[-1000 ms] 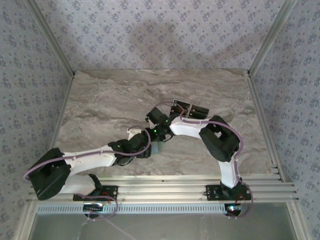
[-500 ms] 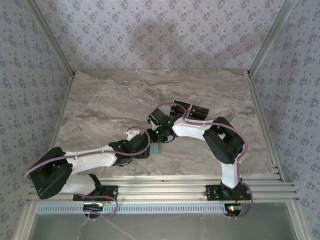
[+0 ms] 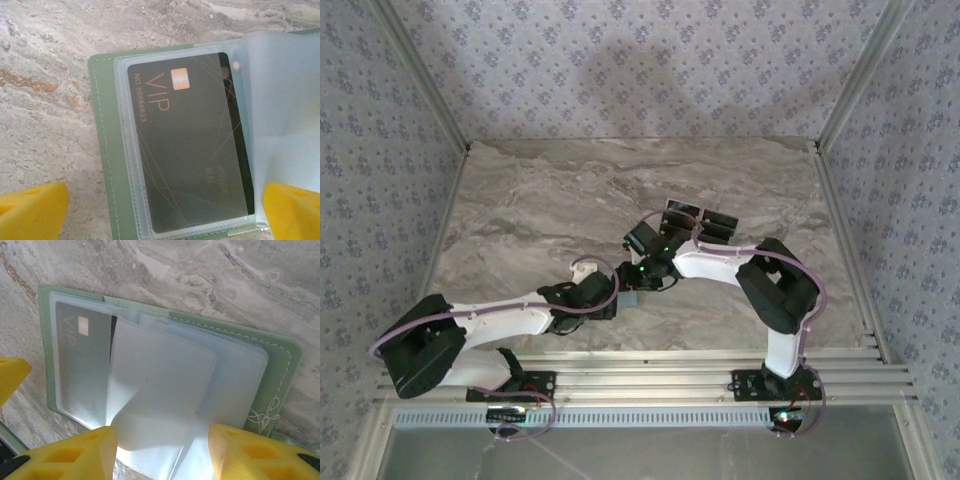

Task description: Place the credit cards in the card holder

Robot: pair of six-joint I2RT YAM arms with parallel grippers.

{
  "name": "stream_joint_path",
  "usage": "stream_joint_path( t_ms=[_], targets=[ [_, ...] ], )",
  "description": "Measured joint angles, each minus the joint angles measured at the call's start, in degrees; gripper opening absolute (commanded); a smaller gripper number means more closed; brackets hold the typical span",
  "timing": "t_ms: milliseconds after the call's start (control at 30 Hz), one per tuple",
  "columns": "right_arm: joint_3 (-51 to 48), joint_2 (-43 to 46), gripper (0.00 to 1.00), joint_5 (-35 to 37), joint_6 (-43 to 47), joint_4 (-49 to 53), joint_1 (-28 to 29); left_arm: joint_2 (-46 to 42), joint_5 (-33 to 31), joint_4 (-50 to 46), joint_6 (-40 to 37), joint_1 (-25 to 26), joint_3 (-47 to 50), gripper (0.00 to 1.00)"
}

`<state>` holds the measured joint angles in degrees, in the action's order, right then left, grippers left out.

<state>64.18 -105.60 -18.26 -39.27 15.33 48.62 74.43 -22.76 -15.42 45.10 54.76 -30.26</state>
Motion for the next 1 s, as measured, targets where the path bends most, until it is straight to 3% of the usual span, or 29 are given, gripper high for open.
stream_joint_path(
  t_ms=[633,1000],
  targets=[
    [1.01,-1.95,0.53,-1.20,-0.46,-2.29,0.42,-0.79,-0.44,-0.39,0.42,0.00,0.68,0.99],
    [4.22,-1.95,0.53,-1.03,-1.03,-0.48,1.77,-18.95,-2.78,-8.61,1.09,-1.60,1.49,1.00]
  ],
)
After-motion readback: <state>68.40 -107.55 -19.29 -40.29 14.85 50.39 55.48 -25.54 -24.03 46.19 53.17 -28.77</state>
